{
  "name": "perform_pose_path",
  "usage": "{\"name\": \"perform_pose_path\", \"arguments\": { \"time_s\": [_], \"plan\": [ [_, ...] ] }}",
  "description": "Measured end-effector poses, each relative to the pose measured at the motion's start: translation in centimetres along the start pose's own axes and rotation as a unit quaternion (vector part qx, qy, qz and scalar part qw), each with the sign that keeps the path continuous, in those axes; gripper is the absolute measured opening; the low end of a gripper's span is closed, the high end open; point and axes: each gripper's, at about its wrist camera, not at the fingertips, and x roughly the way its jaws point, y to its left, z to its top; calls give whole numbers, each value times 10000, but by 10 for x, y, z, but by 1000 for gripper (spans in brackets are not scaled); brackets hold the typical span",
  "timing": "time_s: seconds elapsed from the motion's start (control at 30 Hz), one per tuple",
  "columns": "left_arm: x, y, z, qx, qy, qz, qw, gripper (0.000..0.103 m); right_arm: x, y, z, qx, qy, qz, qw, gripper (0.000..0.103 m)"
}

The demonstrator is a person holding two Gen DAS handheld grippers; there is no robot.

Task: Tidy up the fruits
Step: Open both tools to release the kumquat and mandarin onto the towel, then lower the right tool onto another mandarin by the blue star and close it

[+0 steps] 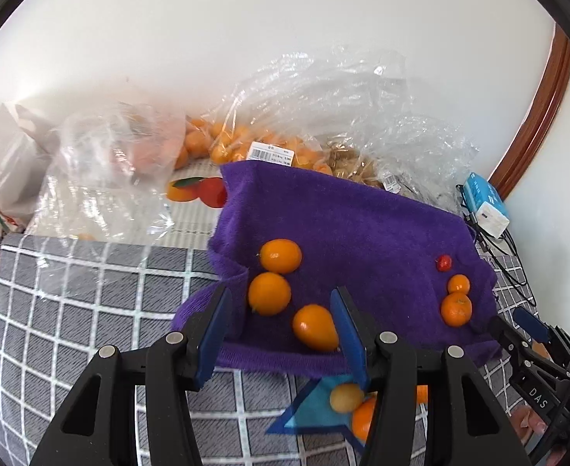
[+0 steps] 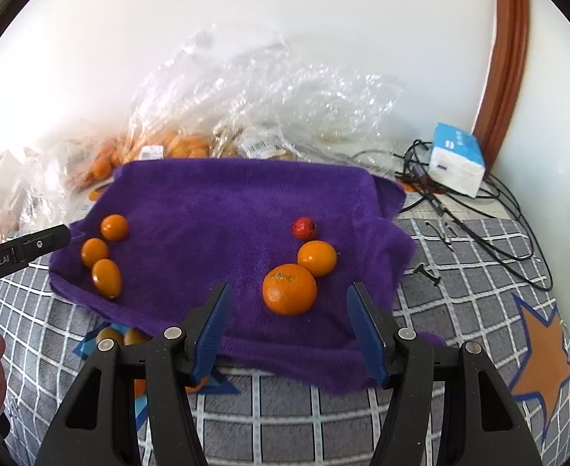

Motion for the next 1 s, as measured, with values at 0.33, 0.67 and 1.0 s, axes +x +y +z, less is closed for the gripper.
{"name": "perform_pose_path", "arguments": {
  "time_s": [0.33,0.67,1.0],
  "plan": [
    [-42,15,-42,-206,-186,105,9996,51,-37,-6,-27,399,-38,252,9989,60],
    [-57,34,-91,-323,-19,157,9994,51,-47,17,-65,147,58,607,9980,60],
    [-39,52,-134,-291,214,455,9983,51,-11,50,-81,-362,199,826,9957,40]
  ]
}}
